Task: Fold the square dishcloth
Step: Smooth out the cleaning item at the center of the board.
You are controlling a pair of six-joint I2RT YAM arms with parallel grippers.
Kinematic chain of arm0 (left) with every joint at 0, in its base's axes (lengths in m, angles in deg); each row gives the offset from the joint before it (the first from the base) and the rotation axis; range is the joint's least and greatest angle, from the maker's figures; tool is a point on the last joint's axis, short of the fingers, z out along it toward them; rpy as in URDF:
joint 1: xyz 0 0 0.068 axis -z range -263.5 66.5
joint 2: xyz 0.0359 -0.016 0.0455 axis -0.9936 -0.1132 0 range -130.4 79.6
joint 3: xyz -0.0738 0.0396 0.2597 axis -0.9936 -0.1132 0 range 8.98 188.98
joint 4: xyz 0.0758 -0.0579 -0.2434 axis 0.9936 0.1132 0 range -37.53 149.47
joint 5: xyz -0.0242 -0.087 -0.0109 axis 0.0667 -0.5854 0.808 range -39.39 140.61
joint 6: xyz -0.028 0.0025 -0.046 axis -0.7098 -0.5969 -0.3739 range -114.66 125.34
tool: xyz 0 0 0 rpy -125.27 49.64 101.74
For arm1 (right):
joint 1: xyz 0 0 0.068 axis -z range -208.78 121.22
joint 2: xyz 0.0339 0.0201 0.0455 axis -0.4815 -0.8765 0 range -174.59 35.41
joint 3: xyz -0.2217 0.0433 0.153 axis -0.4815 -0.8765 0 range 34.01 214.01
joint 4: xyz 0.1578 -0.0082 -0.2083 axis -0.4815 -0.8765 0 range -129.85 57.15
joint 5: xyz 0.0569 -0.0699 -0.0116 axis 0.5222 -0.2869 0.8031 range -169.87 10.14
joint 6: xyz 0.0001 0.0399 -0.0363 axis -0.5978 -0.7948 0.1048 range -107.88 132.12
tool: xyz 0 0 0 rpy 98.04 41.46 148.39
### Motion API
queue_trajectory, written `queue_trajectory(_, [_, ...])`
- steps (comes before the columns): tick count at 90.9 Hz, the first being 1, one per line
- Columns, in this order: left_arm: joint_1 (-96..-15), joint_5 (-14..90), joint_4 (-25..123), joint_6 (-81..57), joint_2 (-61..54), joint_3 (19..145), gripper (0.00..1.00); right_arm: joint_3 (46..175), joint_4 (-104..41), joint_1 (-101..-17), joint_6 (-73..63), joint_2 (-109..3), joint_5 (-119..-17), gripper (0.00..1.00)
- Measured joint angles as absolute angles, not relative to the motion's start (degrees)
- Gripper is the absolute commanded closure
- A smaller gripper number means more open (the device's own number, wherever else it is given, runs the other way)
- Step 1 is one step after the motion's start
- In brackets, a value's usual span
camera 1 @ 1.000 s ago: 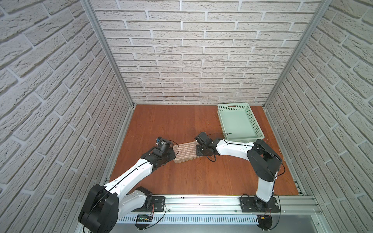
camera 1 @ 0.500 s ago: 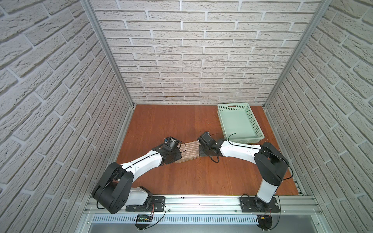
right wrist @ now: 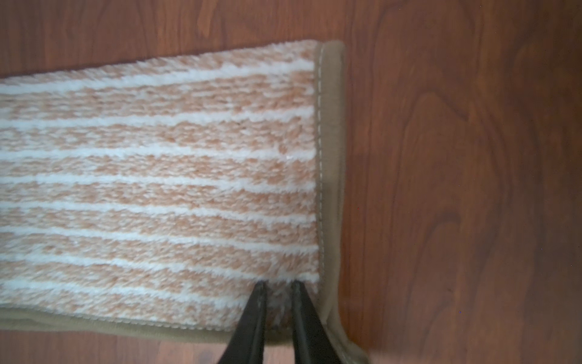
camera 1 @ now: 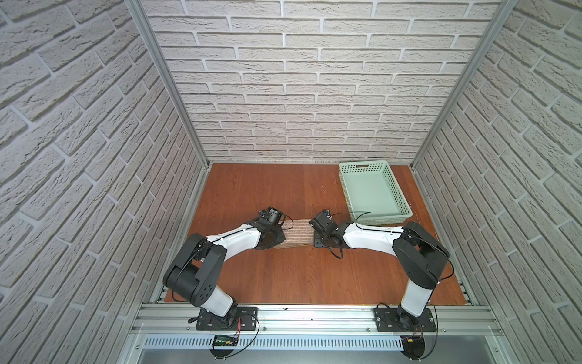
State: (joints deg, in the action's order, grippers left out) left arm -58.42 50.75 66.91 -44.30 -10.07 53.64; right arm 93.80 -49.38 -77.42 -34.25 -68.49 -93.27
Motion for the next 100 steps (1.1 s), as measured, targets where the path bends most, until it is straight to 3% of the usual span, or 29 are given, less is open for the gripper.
queue_trajectory(40, [-60.1, 48.6, 66.5, -41.6, -11.3, 55.7, 0.65, 93.5, -51.2, -75.0, -34.1, -64.4, -96.1, 0.75])
queue_trajectory(75, [-58.4, 48.5, 70.8, -40.8, -10.2, 64.0, 0.68, 103.2, -54.4, -71.8, -29.3, -66.7, -96.8, 0.83])
queue_trajectory(100, [-61.4, 49.2, 70.5, -40.1, -17.3, 69.8, 0.75, 107.0, -54.5, -69.4, -27.9, -72.6, -94.9, 0.84])
